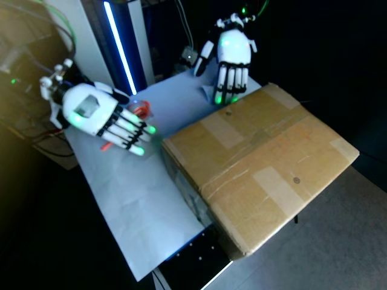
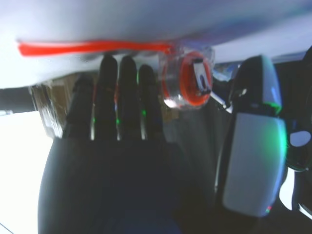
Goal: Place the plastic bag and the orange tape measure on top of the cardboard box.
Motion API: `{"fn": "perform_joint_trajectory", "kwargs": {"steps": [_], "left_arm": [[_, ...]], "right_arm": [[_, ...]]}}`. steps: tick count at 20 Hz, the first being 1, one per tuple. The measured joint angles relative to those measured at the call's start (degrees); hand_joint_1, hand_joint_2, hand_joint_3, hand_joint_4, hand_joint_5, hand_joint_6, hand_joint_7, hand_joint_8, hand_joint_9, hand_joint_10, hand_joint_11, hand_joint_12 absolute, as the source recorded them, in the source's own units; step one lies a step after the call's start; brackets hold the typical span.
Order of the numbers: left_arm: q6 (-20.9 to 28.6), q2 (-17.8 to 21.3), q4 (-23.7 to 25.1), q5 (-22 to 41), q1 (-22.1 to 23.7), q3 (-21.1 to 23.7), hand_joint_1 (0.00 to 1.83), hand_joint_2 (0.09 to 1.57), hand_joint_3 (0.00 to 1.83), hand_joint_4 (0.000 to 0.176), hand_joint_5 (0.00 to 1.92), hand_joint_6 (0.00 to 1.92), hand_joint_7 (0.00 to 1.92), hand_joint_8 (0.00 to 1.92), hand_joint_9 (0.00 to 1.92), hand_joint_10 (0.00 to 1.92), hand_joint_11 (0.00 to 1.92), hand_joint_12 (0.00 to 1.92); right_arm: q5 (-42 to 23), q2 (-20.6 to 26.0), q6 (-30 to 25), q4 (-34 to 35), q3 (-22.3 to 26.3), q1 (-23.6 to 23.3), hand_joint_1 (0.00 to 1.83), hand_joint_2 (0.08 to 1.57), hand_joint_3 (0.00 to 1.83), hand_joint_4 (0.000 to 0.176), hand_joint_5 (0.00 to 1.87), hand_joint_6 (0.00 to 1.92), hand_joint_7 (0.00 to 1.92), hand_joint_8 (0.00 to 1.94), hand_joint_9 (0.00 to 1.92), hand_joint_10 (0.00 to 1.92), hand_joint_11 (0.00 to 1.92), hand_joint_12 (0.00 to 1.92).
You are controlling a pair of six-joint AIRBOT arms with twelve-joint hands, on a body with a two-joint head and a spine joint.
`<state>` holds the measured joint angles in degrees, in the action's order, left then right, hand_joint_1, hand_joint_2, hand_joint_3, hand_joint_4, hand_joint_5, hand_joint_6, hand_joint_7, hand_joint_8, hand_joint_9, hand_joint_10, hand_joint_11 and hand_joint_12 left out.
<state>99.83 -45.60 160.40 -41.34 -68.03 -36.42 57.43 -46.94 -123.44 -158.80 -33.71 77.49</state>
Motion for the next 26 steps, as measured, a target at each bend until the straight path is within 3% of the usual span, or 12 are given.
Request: {"fn": "perform_joint_trajectory", "kwargs": {"steps": [1, 2, 3, 5, 7, 8, 9, 12, 13, 21, 24, 26], "left_arm": [[-0.04, 0.00, -0.33, -0.15, -0.17, 0.00, 0.71, 1.03, 0.01, 0.049, 0.41, 0.04, 0.30, 0.03, 0.00, 0.85, 0.00, 1.56], [-0.04, -0.17, -0.48, -0.24, -0.37, -0.09, 0.73, 1.05, 0.01, 0.044, 0.45, 0.04, 0.32, 0.04, 0.00, 0.87, 0.00, 1.56], [0.02, -0.72, -0.94, -0.46, -0.44, -0.37, 0.87, 1.06, 0.00, 0.011, 0.60, 0.06, 0.43, 0.06, 0.05, 0.97, 0.00, 1.71], [0.13, -1.36, -0.68, -0.76, -0.52, -0.96, 0.93, 1.09, 0.01, 0.010, 0.67, 0.07, 0.46, 0.08, 0.06, 1.03, 0.00, 1.77], [0.76, -2.08, -1.33, -1.73, -0.85, -1.46, 1.07, 1.13, 0.00, 0.000, 0.81, 0.11, 0.41, 0.63, 0.21, 1.31, 0.18, 1.73], [1.09, -2.49, -1.42, -2.45, -0.87, -1.75, 1.13, 1.25, 0.01, 0.000, 0.79, 0.98, 0.52, 1.48, 0.40, 1.48, 0.41, 1.78], [1.22, -2.93, -1.51, -3.21, -0.87, -2.19, 1.13, 1.31, 0.00, 0.000, 0.74, 1.27, 0.51, 1.74, 0.50, 1.47, 0.47, 1.75], [1.81, -4.52, -2.75, -6.01, -0.87, -3.52, 1.33, 1.24, 0.00, 0.000, 0.66, 1.23, 0.67, 1.44, 0.80, 1.53, 0.73, 1.58], [1.81, -5.03, -3.10, -6.84, -0.87, -3.87, 1.35, 1.21, 0.00, 0.000, 0.71, 1.07, 0.75, 1.38, 0.88, 1.51, 0.79, 1.60], [0.70, -6.03, -3.17, -8.68, -0.72, -4.52, 1.34, 1.22, 0.00, 0.000, 0.71, 1.16, 0.72, 1.41, 0.79, 1.49, 0.68, 1.45], [0.66, -5.29, -3.13, -7.61, 1.33, -4.13, 1.35, 1.21, 0.00, 0.000, 0.72, 1.14, 0.74, 1.34, 0.84, 1.44, 0.73, 1.43], [0.83, -4.00, -2.38, -6.12, 2.56, -3.48, 1.34, 1.22, 0.00, 0.000, 0.71, 1.19, 0.72, 1.37, 0.83, 1.45, 0.70, 1.47]], "right_arm": [[0.35, -0.15, 0.07, -0.07, -0.22, 0.00, 1.01, 1.01, 0.00, 0.000, 0.64, 0.21, 0.37, 0.83, 0.20, 1.29, 0.04, 1.80], [0.61, -0.26, 0.07, -0.02, -0.28, 0.00, 1.03, 1.03, 0.00, 0.000, 0.64, 0.34, 0.37, 0.97, 0.24, 1.31, 0.08, 1.78], [1.09, -0.50, 0.07, 0.09, -0.52, -0.09, 1.12, 1.15, 0.01, 0.000, 0.80, 1.09, 0.53, 1.26, 0.50, 1.50, 0.38, 1.82], [1.27, -0.68, 0.20, 0.31, -0.74, -0.13, 1.22, 1.18, 0.00, 0.000, 0.86, 1.02, 0.84, 1.41, 0.79, 1.46, 0.73, 1.76], [1.51, -0.72, -0.02, 0.07, -0.74, -0.24, 1.24, 1.17, 0.00, 0.000, 0.91, 0.85, 0.87, 1.46, 1.01, 1.49, 0.97, 1.79], [1.81, -0.83, 1.11, -0.46, -0.74, -0.24, 1.25, 1.17, 0.00, 0.000, 0.92, 0.84, 0.88, 1.45, 1.01, 1.51, 0.99, 1.79], [2.29, -0.83, 1.09, -0.42, -0.85, -0.24, 1.24, 1.18, 0.00, 0.000, 0.89, 0.86, 0.85, 1.50, 1.02, 1.63, 1.00, 1.88], [3.23, -0.83, 1.09, -0.74, -0.85, -0.48, 1.24, 1.18, 0.00, 0.000, 0.89, 0.86, 0.86, 1.49, 1.04, 1.59, 1.06, 1.84], [3.39, -0.83, 1.09, -0.85, -0.85, -0.48, 1.24, 1.18, 0.00, 0.000, 0.89, 0.85, 0.86, 1.49, 1.04, 1.56, 1.05, 1.81], [3.26, -0.52, 1.05, -0.44, -0.83, -1.95, 1.25, 1.16, 0.00, 0.000, 0.95, 0.77, 0.90, 1.42, 1.04, 1.41, 1.00, 1.71], [3.37, 0.72, 0.90, -0.72, 0.07, -1.95, 1.23, 1.21, 0.00, 0.000, 0.88, 0.86, 0.74, 1.65, 1.01, 1.89, 1.10, 1.92], [3.45, 2.40, 0.70, -1.09, 1.46, -1.92, 1.32, 1.22, 0.00, 0.000, 0.85, 0.82, 0.67, 1.56, 0.79, 1.64, 0.90, 1.74]]}}
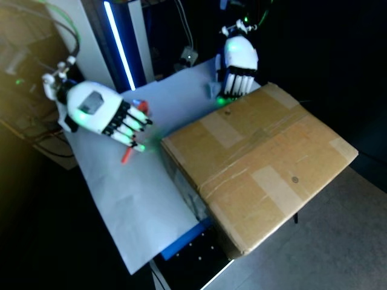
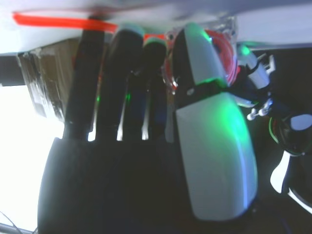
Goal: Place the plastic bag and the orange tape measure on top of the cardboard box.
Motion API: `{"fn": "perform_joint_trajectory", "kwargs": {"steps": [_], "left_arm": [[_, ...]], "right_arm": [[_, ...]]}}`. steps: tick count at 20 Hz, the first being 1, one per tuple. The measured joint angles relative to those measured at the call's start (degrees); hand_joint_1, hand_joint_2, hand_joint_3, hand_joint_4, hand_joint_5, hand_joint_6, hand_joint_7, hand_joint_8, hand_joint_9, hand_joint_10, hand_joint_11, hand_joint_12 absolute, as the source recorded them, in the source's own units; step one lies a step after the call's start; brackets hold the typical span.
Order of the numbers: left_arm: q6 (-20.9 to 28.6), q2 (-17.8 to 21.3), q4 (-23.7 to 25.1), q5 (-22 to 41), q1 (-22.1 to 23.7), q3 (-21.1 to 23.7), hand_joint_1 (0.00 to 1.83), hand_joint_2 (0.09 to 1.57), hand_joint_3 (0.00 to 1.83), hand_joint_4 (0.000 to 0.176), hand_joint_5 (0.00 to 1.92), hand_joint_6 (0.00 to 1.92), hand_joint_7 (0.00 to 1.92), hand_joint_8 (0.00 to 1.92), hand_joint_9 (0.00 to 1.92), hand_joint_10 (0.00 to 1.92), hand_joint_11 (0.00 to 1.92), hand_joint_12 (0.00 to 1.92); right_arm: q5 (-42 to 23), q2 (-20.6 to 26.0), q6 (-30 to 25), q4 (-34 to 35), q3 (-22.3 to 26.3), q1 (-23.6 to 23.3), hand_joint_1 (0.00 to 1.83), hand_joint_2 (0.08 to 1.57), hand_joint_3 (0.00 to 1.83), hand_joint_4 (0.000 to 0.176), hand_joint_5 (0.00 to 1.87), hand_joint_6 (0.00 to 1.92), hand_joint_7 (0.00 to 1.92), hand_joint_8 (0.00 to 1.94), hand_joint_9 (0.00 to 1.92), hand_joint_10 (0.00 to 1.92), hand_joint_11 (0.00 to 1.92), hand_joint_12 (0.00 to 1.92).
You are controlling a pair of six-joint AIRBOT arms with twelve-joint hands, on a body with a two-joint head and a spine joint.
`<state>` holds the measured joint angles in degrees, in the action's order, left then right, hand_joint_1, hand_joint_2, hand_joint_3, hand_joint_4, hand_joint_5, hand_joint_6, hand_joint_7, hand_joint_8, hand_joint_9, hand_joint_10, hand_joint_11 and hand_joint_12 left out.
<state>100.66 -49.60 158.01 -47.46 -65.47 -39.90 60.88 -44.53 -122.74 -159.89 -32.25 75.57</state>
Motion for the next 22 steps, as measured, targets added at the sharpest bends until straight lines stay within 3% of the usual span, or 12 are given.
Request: {"fn": "perform_joint_trajectory", "kwargs": {"steps": [2, 4, 6, 7, 11, 13, 14, 15, 17, 19, 21, 22], "left_arm": [[3.45, 1.31, 2.82, -0.07, 0.68, 0.09, 1.35, 1.20, 0.00, 0.000, 0.74, 1.20, 0.74, 1.32, 0.84, 1.39, 0.69, 1.42], [7.67, 2.54, 4.96, -2.71, 0.98, 0.02, 1.35, 1.19, 0.00, 0.000, 0.75, 1.21, 0.78, 1.24, 0.86, 1.36, 0.70, 1.39], [7.98, 3.26, 5.62, -5.03, 2.16, 0.04, 1.35, 1.18, 0.00, 0.000, 0.77, 1.17, 0.77, 1.28, 0.87, 1.34, 0.71, 1.38], [8.00, 3.43, 6.01, -5.44, 2.58, 0.04, 1.35, 1.18, 0.00, 0.000, 0.77, 1.17, 0.76, 1.29, 0.88, 1.33, 0.72, 1.39], [8.04, 3.78, 8.11, -5.64, 5.31, 0.11, 1.35, 1.19, 0.00, 0.000, 0.77, 1.14, 0.74, 1.34, 0.85, 1.38, 0.70, 1.44], [8.07, 4.04, 8.52, -6.10, 5.86, 0.42, 1.35, 1.19, 0.00, 0.000, 0.78, 1.14, 0.76, 1.31, 0.87, 1.36, 0.70, 1.42], [8.04, 4.83, 8.90, -6.51, 5.86, 1.18, 1.46, 1.16, 0.00, 0.000, 0.80, 1.04, 0.76, 1.25, 0.90, 1.23, 0.74, 1.62], [8.09, 5.16, 8.90, -6.95, 5.86, 1.42, 1.38, 1.17, 0.00, 0.000, 0.80, 1.10, 0.76, 1.29, 0.89, 1.31, 0.70, 1.48], [8.15, 6.27, 9.09, -8.41, 5.86, 2.08, 1.36, 1.16, 0.00, 0.000, 0.85, 1.08, 0.80, 1.23, 0.90, 1.31, 0.71, 1.41], [8.13, 6.62, 9.33, -9.57, 7.26, 2.10, 1.36, 1.16, 0.00, 0.000, 0.85, 1.06, 0.80, 1.22, 0.92, 1.30, 0.74, 1.43], [8.15, 6.67, 10.29, -9.99, 9.18, 2.10, 1.36, 1.16, 0.00, 0.000, 0.83, 1.02, 0.79, 1.23, 0.93, 1.32, 0.81, 1.44], [8.17, 6.67, 11.26, -10.40, 10.27, 1.90, 1.36, 1.16, 0.00, 0.000, 0.85, 1.01, 0.79, 1.22, 0.94, 1.30, 0.82, 1.43]], "right_arm": [[0.35, 1.88, -0.11, -0.48, 1.14, 0.04, 1.37, 1.17, 0.00, 0.000, 0.87, 0.88, 0.78, 1.36, 0.89, 1.39, 0.86, 1.53], [1.53, 3.52, -0.15, -1.36, 1.62, -0.72, 1.36, 1.17, 0.00, 0.000, 0.87, 0.84, 0.77, 1.38, 0.86, 1.44, 0.88, 1.53], [3.32, 4.35, -0.13, -1.77, 1.60, -2.56, 1.27, 1.13, 0.00, 0.000, 1.02, 0.70, 0.92, 1.37, 0.99, 1.37, 0.93, 1.56], [4.44, 4.44, -0.20, -2.19, 1.55, -2.58, 1.34, 1.17, 0.00, 0.000, 0.91, 0.80, 0.80, 1.38, 0.88, 1.44, 0.89, 1.57], [6.93, 4.90, -0.17, -2.73, 1.55, -3.15, 1.27, 1.17, 0.00, 0.000, 0.93, 0.83, 0.84, 1.46, 0.95, 1.53, 0.99, 1.72], [7.98, 5.05, -0.17, -3.10, 1.55, -3.96, 1.37, 1.16, 0.00, 0.000, 0.94, 0.75, 0.80, 1.35, 0.88, 1.44, 1.01, 1.59], [8.83, 5.27, -0.15, -3.58, 1.81, -4.46, 1.27, 1.17, 0.00, 0.000, 0.97, 0.74, 0.79, 1.53, 0.99, 1.73, 1.07, 1.83], [9.11, 5.64, -0.17, -3.80, 2.12, -4.74, 1.24, 1.19, 0.00, 0.000, 0.94, 0.80, 0.78, 1.59, 1.01, 1.79, 1.05, 1.90], [10.93, 6.34, -0.24, -4.83, 2.27, -5.53, 1.26, 1.13, 0.00, 0.000, 1.05, 0.65, 0.93, 1.37, 1.00, 1.59, 0.96, 1.79], [12.52, 7.43, -0.17, -4.76, 2.16, -6.99, 1.26, 1.14, 0.00, 0.000, 1.02, 0.72, 0.89, 1.41, 1.02, 1.53, 0.96, 1.74], [13.88, 7.93, -0.17, -5.14, 2.03, -8.20, 1.28, 1.09, 0.00, 0.000, 1.09, 0.64, 1.04, 1.16, 1.02, 1.53, 0.97, 1.74], [15.52, 7.98, -0.24, -5.42, 1.68, -8.31, 1.27, 1.12, 0.00, 0.000, 1.04, 0.70, 0.93, 1.34, 1.03, 1.52, 0.97, 1.73]]}}
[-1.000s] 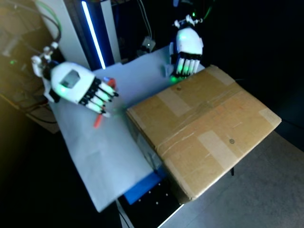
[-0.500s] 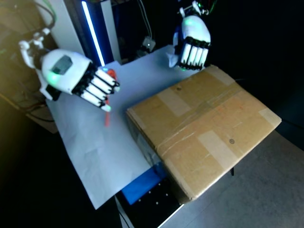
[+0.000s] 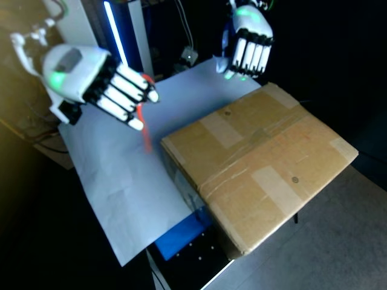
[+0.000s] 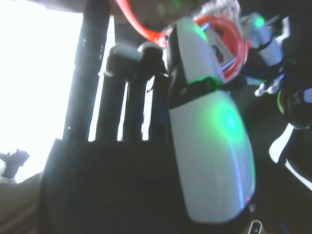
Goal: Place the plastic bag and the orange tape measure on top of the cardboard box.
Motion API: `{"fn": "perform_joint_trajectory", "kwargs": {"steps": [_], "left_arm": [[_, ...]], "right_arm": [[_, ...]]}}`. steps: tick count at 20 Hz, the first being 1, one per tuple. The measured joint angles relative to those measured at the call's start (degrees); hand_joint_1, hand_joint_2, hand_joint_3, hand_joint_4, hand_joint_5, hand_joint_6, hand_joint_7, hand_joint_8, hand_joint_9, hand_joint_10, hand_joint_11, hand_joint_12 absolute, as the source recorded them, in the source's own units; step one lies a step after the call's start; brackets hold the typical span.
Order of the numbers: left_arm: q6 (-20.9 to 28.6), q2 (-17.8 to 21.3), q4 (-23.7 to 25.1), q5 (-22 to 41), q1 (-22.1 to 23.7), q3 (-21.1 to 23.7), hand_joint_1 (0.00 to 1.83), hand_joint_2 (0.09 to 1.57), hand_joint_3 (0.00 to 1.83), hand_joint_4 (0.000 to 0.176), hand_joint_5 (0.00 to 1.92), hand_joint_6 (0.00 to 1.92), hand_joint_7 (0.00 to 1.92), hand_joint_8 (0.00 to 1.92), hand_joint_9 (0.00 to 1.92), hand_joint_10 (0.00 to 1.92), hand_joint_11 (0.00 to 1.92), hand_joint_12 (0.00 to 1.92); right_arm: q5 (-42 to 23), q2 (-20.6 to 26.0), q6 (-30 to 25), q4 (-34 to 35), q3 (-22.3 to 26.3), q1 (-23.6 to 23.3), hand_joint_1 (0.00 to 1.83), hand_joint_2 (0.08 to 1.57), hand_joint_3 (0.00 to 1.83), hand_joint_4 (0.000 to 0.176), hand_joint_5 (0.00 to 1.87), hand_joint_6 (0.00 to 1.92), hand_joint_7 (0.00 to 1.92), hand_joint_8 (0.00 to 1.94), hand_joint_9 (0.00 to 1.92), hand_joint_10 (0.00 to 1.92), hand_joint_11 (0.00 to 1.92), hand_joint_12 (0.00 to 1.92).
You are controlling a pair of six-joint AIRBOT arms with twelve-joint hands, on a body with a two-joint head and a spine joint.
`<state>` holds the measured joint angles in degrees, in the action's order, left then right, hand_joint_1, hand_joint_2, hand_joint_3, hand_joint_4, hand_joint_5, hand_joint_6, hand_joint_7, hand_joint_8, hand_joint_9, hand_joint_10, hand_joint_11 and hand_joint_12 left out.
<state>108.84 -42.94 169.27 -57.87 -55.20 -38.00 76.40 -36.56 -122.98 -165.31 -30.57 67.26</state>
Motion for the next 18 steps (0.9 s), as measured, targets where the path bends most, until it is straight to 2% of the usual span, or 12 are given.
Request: {"fn": "perform_joint_trajectory", "kwargs": {"steps": [2, 3, 4, 5, 6, 7, 10, 11, 12, 14, 15, 18], "left_arm": [[0.13, 0.00, 0.85, -0.37, 2.12, -0.57, 1.37, 1.15, 0.00, 0.000, 0.86, 0.99, 0.80, 1.19, 0.95, 1.31, 0.86, 1.47], [0.07, 0.00, 1.09, -0.61, 3.54, -1.14, 1.37, 1.15, 0.00, 0.000, 0.86, 0.99, 0.79, 1.20, 0.95, 1.31, 0.83, 1.49], [0.07, 0.00, 1.16, -0.94, 4.07, -1.53, 1.36, 1.16, 0.00, 0.000, 0.86, 1.00, 0.79, 1.23, 0.94, 1.30, 0.76, 1.47], [0.04, -0.07, 1.11, -0.85, 5.14, -1.97, 1.36, 1.16, 0.00, 0.000, 0.86, 0.97, 0.79, 1.26, 0.93, 1.31, 0.77, 1.45], [-0.07, -0.35, 0.90, -0.66, 6.29, -2.34, 1.38, 1.11, 0.00, 0.000, 0.97, 0.72, 0.91, 1.13, 1.02, 1.24, 0.86, 1.46], [-0.20, -0.61, 1.11, -0.33, 7.69, -2.84, 1.39, 1.10, 0.00, 0.000, 1.01, 0.63, 0.95, 1.09, 1.03, 1.25, 0.90, 1.49], [-0.39, -2.82, 1.44, -1.62, 10.95, -5.14, 1.39, 1.10, 0.00, 0.000, 0.98, 0.64, 1.00, 1.03, 1.00, 1.29, 0.88, 1.53], [-0.42, -4.11, 1.36, -1.49, 11.98, -6.51, 1.29, 1.12, 0.00, 0.000, 0.96, 0.75, 1.01, 1.17, 0.99, 1.26, 0.90, 1.61], [-0.37, -4.83, 1.38, -1.31, 12.61, -7.32, 1.27, 1.12, 0.00, 0.000, 0.95, 0.80, 1.00, 1.21, 1.00, 1.23, 0.93, 1.60], [-0.37, -6.71, 1.38, -0.39, 14.99, -9.46, 1.38, 1.11, 0.00, 0.000, 0.91, 0.80, 0.97, 1.07, 1.01, 1.26, 0.95, 1.49], [-0.37, -7.65, 1.44, 0.07, 16.26, -10.78, 1.37, 1.14, 0.00, 0.000, 0.81, 0.96, 0.92, 1.13, 0.93, 1.33, 0.95, 1.46], [-0.35, -9.25, 1.55, 0.98, 17.79, -13.07, 1.28, 1.11, 0.00, 0.000, 0.90, 0.91, 1.10, 1.01, 1.21, 0.83, 1.08, 1.32]], "right_arm": [[1.29, 0.00, 0.07, -0.04, -0.70, -0.66, 1.28, 1.09, 0.00, 0.000, 1.10, 0.62, 1.03, 1.19, 1.02, 1.53, 0.96, 1.74], [2.40, 0.07, 0.02, -0.17, -1.27, -0.94, 1.27, 1.12, 0.01, 0.000, 1.03, 0.70, 0.93, 1.34, 1.03, 1.52, 0.97, 1.73], [3.19, 0.04, 0.04, -0.17, -1.64, -1.05, 1.28, 1.10, 0.00, 0.000, 1.15, 0.50, 0.97, 1.29, 1.02, 1.54, 0.96, 1.75], [4.15, 0.04, 0.02, -0.15, -2.25, -1.14, 1.28, 1.08, 0.00, 0.000, 1.08, 0.65, 1.04, 1.16, 1.03, 1.52, 0.97, 1.74], [4.00, 0.04, 0.09, 0.13, -2.71, -2.36, 1.28, 1.09, 0.00, 0.000, 1.16, 0.48, 0.98, 1.27, 1.01, 1.54, 0.95, 1.75], [3.96, 0.00, 0.11, 0.22, -3.21, -4.02, 1.28, 1.08, 0.00, 0.000, 1.12, 0.58, 1.04, 1.17, 1.02, 1.53, 0.96, 1.74], [5.57, -1.18, 5.20, -0.11, -4.63, -9.03, 1.28, 1.09, 0.00, 0.000, 1.17, 0.46, 0.98, 1.27, 1.01, 1.54, 0.96, 1.75], [5.95, -2.91, 5.25, -0.20, -6.32, -10.60, 1.28, 1.08, 0.00, 0.000, 1.09, 0.64, 1.04, 1.16, 1.03, 1.52, 0.97, 1.74], [5.84, -3.85, 5.27, -0.20, -7.30, -11.43, 1.27, 1.12, 0.01, 0.000, 1.04, 0.70, 0.93, 1.34, 1.03, 1.52, 0.97, 1.73], [5.03, -5.70, 5.46, 0.11, -9.70, -13.20, 1.28, 1.09, 0.00, 0.000, 1.08, 0.65, 1.04, 1.16, 1.03, 1.53, 0.97, 1.74], [4.87, -6.60, 5.51, 0.04, -10.97, -14.49, 1.28, 1.10, 0.00, 0.000, 1.12, 0.56, 0.96, 1.30, 1.01, 1.54, 0.95, 1.76], [5.53, -9.14, 5.55, -0.07, -14.60, -17.11, 1.36, 1.12, 0.00, 0.000, 0.97, 0.72, 0.97, 1.14, 0.90, 1.45, 0.89, 1.66]]}}
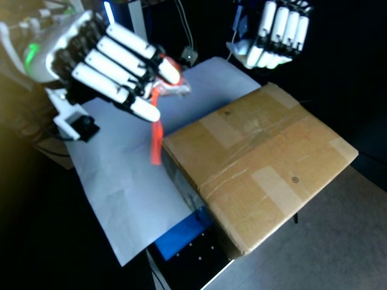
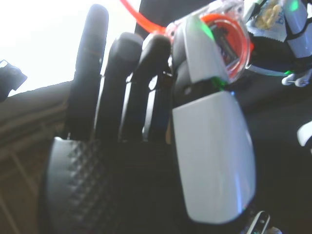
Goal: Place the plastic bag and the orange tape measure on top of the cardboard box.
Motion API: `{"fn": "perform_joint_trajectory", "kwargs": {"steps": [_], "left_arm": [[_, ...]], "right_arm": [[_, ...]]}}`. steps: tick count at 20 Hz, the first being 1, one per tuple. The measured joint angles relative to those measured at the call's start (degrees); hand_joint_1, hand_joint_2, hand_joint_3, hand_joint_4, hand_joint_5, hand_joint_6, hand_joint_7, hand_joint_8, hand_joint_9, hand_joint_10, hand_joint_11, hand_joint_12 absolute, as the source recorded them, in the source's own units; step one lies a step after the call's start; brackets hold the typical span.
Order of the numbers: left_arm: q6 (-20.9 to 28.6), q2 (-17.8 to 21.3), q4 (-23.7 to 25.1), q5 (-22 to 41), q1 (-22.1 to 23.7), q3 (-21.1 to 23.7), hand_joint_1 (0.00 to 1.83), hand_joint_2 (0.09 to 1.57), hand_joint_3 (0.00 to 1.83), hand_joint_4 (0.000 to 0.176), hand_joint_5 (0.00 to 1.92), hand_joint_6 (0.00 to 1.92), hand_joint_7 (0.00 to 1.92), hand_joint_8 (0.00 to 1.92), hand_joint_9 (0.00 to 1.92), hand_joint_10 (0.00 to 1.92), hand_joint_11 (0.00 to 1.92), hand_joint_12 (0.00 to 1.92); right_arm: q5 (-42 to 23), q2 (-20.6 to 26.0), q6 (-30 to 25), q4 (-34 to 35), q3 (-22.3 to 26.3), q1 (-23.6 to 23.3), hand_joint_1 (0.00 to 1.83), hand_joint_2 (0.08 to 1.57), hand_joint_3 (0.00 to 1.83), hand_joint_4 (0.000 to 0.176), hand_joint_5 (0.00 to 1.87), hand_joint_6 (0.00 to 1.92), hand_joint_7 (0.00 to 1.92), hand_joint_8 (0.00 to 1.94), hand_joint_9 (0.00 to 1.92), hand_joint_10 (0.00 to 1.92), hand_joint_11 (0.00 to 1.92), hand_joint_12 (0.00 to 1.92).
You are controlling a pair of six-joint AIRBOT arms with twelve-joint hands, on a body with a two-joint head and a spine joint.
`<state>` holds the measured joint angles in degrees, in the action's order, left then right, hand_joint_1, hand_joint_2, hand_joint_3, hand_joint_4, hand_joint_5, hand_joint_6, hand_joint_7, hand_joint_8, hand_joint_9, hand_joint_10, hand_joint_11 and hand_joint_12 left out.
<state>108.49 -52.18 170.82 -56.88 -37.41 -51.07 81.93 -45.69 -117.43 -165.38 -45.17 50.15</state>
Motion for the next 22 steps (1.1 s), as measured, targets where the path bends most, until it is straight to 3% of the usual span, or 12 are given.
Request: {"fn": "perform_joint_trajectory", "kwargs": {"steps": [1, 3, 4, 5, 6, 8, 10, 13, 17, 19, 21, 22], "left_arm": [[-0.02, -1.60, -0.13, 1.92, 1.88, -1.99, 1.28, 1.11, 0.00, 0.000, 0.90, 0.91, 1.10, 1.01, 1.21, 0.81, 1.08, 1.32], [-0.02, -3.39, -0.04, 3.30, 4.22, -4.17, 1.37, 1.14, 0.00, 0.000, 0.81, 1.02, 0.95, 1.06, 0.94, 1.30, 0.89, 1.48], [-0.04, -4.13, -0.02, 3.69, 4.92, -5.14, 1.37, 1.15, 0.00, 0.000, 0.80, 1.04, 0.92, 1.09, 0.92, 1.34, 0.87, 1.54], [0.00, -4.76, 0.04, 4.28, 5.20, -6.19, 1.38, 1.13, 0.00, 0.000, 0.87, 0.85, 0.94, 1.12, 0.97, 1.37, 0.92, 1.64], [-0.02, -5.38, 0.09, 5.62, 5.57, -7.23, 1.37, 1.17, 0.00, 0.000, 0.76, 1.06, 0.86, 1.19, 0.88, 1.43, 0.86, 1.58], [-0.02, -6.54, 0.02, 6.56, 6.19, -8.92, 1.38, 1.13, 0.00, 0.000, 0.85, 0.92, 0.93, 1.10, 0.97, 1.36, 0.89, 1.60], [-0.02, -7.78, -0.07, 7.23, 7.21, -10.62, 1.37, 1.16, 0.00, 0.000, 0.77, 1.05, 0.89, 1.15, 0.90, 1.39, 0.90, 1.56], [-0.02, -9.86, 0.04, 7.76, 8.55, -12.79, 1.37, 1.16, 0.00, 0.000, 0.78, 1.07, 0.88, 1.16, 0.90, 1.38, 0.85, 1.55], [-0.04, -13.03, 0.00, 9.66, 9.99, -15.74, 1.37, 1.17, 0.00, 0.000, 0.75, 1.02, 0.88, 1.19, 0.92, 1.44, 0.89, 1.63], [-0.02, -14.38, 0.17, 9.92, 10.75, -17.31, 1.23, 1.21, 0.00, 0.000, 0.74, 1.13, 0.86, 1.43, 0.87, 1.44, 0.79, 1.82], [0.00, -15.04, 0.11, 10.58, 11.23, -18.05, 1.23, 1.21, 0.00, 0.000, 0.75, 1.10, 0.87, 1.43, 0.96, 1.41, 0.92, 1.71], [0.00, -15.54, 0.13, 10.91, 11.34, -18.34, 1.23, 1.22, 0.00, 0.000, 0.72, 1.11, 0.86, 1.46, 1.01, 1.41, 0.98, 1.66]], "right_arm": [[-0.59, -1.49, 0.09, 0.13, -2.12, -1.36, 1.29, 1.08, 0.00, 0.000, 1.07, 0.61, 1.08, 1.11, 1.09, 1.28, 0.97, 1.63], [-1.05, -3.06, 0.04, -0.35, -4.48, -2.80, 1.29, 1.07, 0.00, 0.000, 1.05, 0.63, 1.12, 1.05, 1.18, 1.24, 1.04, 1.58], [-1.42, -4.20, 0.07, -0.57, -6.10, -3.93, 1.29, 1.07, 0.00, 0.000, 1.05, 0.63, 1.13, 1.05, 1.28, 1.26, 1.16, 1.61], [-2.01, -6.29, 0.07, -0.70, -8.68, -5.95, 1.29, 1.07, 0.00, 0.000, 1.14, 0.51, 1.08, 1.12, 1.08, 1.42, 0.99, 1.77], [-3.26, -8.72, 0.15, -0.52, -11.67, -7.96, 1.27, 1.07, 0.00, 0.000, 1.08, 0.67, 1.09, 1.06, 1.02, 1.35, 0.91, 1.70], [-5.68, -12.39, 0.20, -0.72, -15.47, -9.53, 1.37, 1.09, 0.00, 0.000, 0.92, 0.87, 1.04, 0.94, 1.03, 1.22, 1.00, 1.52], [-8.26, -14.03, 0.11, -1.84, -17.27, -9.62, 1.38, 1.12, 0.00, 0.000, 0.92, 0.82, 0.95, 1.09, 0.95, 1.33, 0.96, 1.60], [-8.70, -15.61, 0.09, -1.75, -19.93, -10.38, 1.39, 1.08, 0.00, 0.000, 0.89, 1.00, 1.06, 0.83, 1.07, 1.12, 0.99, 1.42], [-9.33, -16.09, 0.09, -0.70, -22.88, -10.38, 1.39, 1.11, 0.00, 0.000, 0.84, 1.03, 1.00, 0.97, 1.02, 1.20, 1.01, 1.49], [-10.10, -16.37, 0.11, 0.26, -23.89, -10.69, 1.39, 1.10, 0.00, 0.000, 0.87, 0.98, 1.02, 0.94, 1.01, 1.23, 1.02, 1.51], [-10.51, -17.75, 0.11, 1.29, -25.03, -11.04, 1.38, 1.14, 0.00, 0.000, 0.83, 0.96, 0.91, 1.15, 0.96, 1.32, 1.01, 1.54], [-10.80, -19.21, 0.09, 2.21, -26.05, -11.04, 1.39, 1.11, 0.00, 0.000, 0.82, 1.05, 0.98, 1.01, 1.04, 1.16, 1.02, 1.42]]}}
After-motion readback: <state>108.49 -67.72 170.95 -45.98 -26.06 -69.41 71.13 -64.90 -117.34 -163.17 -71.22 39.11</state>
